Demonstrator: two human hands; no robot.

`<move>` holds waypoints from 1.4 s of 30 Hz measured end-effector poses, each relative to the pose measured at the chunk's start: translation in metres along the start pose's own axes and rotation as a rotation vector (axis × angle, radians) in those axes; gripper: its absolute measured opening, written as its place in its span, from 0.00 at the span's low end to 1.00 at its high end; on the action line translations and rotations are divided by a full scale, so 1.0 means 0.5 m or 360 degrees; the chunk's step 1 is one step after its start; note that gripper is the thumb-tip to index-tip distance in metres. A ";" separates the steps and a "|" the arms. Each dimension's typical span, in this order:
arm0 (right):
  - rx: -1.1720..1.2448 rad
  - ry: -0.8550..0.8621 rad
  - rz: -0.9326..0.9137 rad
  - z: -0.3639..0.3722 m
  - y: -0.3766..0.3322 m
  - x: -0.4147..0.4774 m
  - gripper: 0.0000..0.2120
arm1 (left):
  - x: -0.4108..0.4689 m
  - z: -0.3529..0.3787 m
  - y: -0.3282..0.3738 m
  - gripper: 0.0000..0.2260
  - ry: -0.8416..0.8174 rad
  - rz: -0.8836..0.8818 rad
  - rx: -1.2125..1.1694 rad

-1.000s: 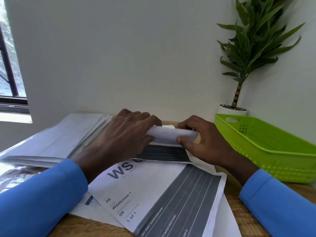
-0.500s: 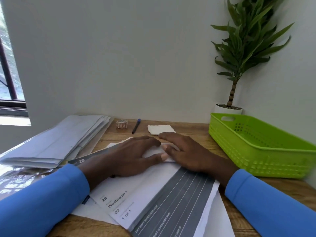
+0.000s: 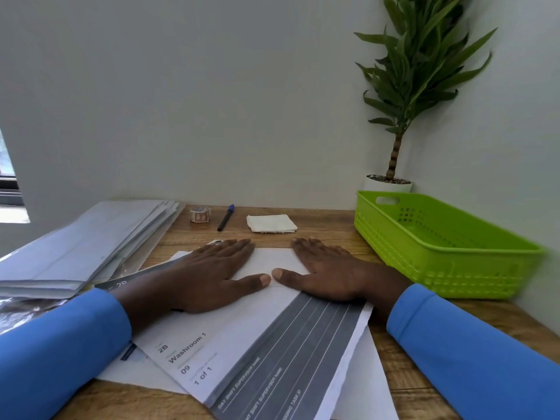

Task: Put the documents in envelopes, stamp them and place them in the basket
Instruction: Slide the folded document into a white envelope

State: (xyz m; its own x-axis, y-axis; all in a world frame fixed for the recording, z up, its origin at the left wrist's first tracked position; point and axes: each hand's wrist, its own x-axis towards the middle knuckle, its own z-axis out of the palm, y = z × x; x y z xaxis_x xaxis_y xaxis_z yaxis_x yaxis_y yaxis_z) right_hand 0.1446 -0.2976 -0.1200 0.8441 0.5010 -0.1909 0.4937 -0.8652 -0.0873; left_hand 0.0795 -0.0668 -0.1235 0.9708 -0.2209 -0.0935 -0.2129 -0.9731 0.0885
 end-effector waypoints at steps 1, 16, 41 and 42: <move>0.0015 -0.0015 0.0045 -0.003 0.004 -0.002 0.51 | -0.004 -0.002 0.000 0.43 -0.0001 -0.0030 0.0002; 0.0499 0.0846 -0.0690 0.017 -0.031 0.069 0.24 | -0.035 -0.086 -0.154 0.34 0.0959 -0.0910 0.0146; 0.0940 0.1139 -0.0616 -0.017 -0.003 0.071 0.09 | -0.074 -0.239 -0.140 0.10 0.1899 -0.0706 0.0350; 0.1007 0.1186 -0.0605 -0.018 -0.001 0.071 0.11 | -0.070 -0.255 -0.119 0.10 0.2026 -0.0637 0.0219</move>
State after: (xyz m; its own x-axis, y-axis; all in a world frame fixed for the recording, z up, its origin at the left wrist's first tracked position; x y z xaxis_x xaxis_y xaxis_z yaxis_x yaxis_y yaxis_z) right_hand 0.1762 -0.2796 -0.1177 0.6774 0.4418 0.5882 0.7355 -0.3934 -0.5516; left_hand 0.0723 0.0073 0.0010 0.3791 0.2202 0.8988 0.1717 -0.9712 0.1655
